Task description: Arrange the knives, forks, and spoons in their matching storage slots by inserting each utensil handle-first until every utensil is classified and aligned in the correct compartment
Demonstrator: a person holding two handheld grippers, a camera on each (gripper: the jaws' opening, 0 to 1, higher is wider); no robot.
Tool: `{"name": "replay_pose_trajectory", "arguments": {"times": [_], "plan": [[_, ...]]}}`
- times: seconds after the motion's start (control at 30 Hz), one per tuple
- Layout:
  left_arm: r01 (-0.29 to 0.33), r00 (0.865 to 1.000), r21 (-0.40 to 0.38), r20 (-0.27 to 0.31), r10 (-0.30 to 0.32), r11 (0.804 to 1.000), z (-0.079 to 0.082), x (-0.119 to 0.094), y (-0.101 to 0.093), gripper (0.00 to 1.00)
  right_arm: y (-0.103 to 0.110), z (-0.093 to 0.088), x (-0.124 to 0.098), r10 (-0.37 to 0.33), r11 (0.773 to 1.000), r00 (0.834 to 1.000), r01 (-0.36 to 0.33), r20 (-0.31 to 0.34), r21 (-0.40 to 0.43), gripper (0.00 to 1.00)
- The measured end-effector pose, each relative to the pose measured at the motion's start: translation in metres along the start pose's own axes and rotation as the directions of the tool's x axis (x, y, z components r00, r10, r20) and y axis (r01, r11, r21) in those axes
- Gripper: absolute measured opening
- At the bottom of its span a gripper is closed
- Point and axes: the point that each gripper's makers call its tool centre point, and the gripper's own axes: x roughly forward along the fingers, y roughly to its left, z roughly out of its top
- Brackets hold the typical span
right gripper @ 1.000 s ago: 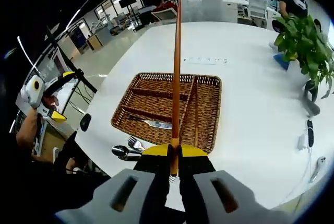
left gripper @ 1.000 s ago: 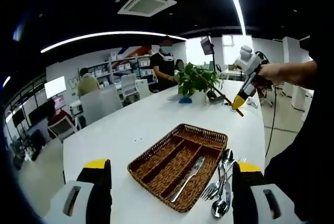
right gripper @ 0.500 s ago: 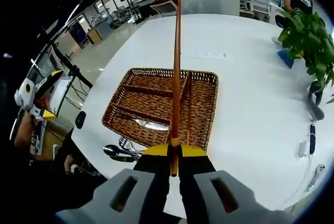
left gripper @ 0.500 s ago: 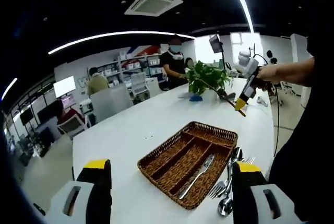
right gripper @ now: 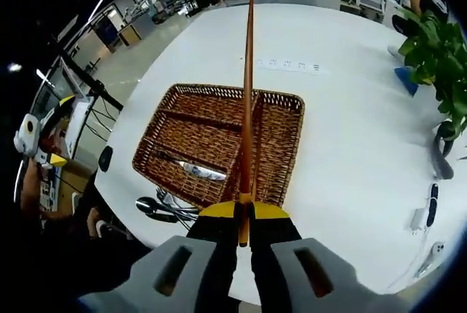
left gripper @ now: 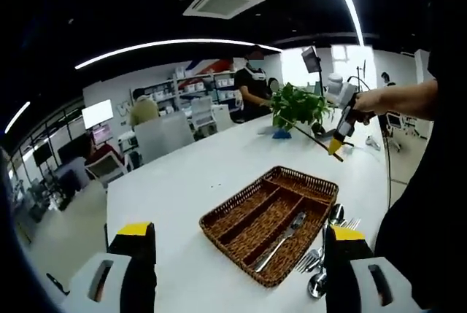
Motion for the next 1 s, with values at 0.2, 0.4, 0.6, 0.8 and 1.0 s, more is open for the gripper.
{"name": "replay_pose_trajectory", "arguments": {"times": [0.2,0.4,0.6,0.8,1.0], "plan": [[0.004,1.000,-0.014,0.000,-0.004,1.000,0.001,-0.001,0.000,1.00,-0.006,-0.006,0.010,-0.002,1.000,0.999,0.003,-0.034,0.017,0.03],[0.001,1.000,-0.004,-0.002,-0.001,1.000,-0.001,-0.004,0.001,1.00,-0.011,-0.009,0.028,-0.007,1.000,0.998,0.008,-0.064,0.024,0.03],[-0.009,1.000,-0.002,-0.012,0.009,1.000,-0.008,-0.007,0.006,1.00,-0.015,-0.008,0.049,-0.010,0.999,0.996,0.013,-0.087,0.033,0.03],[-0.025,1.000,-0.012,-0.013,0.024,1.000,-0.009,-0.014,0.009,1.00,-0.014,-0.010,0.065,-0.019,0.999,0.993,0.023,-0.114,0.033,0.03],[-0.037,0.999,-0.021,-0.016,0.037,0.999,-0.014,-0.017,0.010,1.00,-0.019,-0.019,0.076,-0.035,0.999,0.986,0.040,-0.161,0.024,0.03]]}}
